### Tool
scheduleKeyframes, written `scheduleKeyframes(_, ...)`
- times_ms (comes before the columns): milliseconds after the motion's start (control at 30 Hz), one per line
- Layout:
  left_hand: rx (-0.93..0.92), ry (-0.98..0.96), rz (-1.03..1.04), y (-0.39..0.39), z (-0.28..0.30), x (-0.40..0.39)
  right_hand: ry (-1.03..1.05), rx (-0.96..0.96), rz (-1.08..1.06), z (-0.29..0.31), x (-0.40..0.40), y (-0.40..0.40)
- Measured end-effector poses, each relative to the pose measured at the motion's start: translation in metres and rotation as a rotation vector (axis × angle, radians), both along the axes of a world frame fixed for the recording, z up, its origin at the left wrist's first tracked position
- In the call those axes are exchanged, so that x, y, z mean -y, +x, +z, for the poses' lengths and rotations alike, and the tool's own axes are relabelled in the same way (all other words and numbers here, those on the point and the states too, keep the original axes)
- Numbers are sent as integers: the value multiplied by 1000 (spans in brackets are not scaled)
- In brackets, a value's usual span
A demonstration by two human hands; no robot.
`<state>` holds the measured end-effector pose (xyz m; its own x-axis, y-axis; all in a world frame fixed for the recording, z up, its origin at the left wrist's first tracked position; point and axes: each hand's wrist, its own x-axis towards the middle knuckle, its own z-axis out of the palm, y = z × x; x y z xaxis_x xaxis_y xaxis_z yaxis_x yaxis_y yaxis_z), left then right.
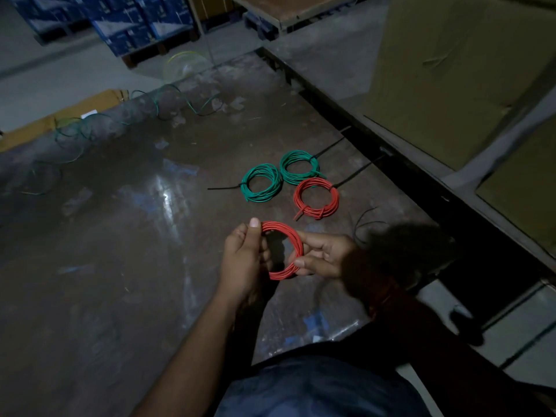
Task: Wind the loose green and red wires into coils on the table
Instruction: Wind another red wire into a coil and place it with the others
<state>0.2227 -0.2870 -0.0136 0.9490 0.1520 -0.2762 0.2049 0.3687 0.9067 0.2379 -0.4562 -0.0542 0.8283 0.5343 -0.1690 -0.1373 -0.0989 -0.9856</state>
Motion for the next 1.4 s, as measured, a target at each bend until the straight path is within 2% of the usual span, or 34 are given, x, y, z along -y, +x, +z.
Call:
scheduleKeyframes(167,29,31,-51,-4,-2,4,-15,62,37,8,23,-10)
scheduleKeyframes(333,28,-100,-125,-4,14,20,114,-27,-51,16,38,-12)
scheduleKeyframes(467,67,-2,-133,-1,17,22,60,-9,-95,14,38,-10)
scheduleKeyframes(533,72,85,-137,0,14,20,-26,-1,-119,18,42,-11)
scheduleKeyframes(633,77,219,-133,1,11,19,-276,17,-222,26,61,-7)
scheduleKeyframes(767,10,226,-58,3,13,24,-749,332,-557,27,95,-3)
scheduleKeyframes(867,-23,201,-30,5,11,25,-959,296,-463,25,97,-5)
scheduleKeyframes(967,-64,205,-33,8,5,21,-974,331,-356,17,81,-18)
scheduleKeyframes(1033,-90,178,-30,9,3,20,-981,432,-410,5,72,-27)
scheduleKeyframes(1100,-104,153,-20,9,2,19,-1080,479,-431,-2,62,-31)
scheduleKeyframes(1167,-114,151,-21,10,0,17,-1166,458,-414,1,55,-28)
scheduleKeyframes(1267,-139,128,-29,12,-5,14,-1164,344,-396,9,51,-19)
scheduleKeyframes(1400,-134,96,-41,9,0,14,-1125,389,-387,11,55,-23)
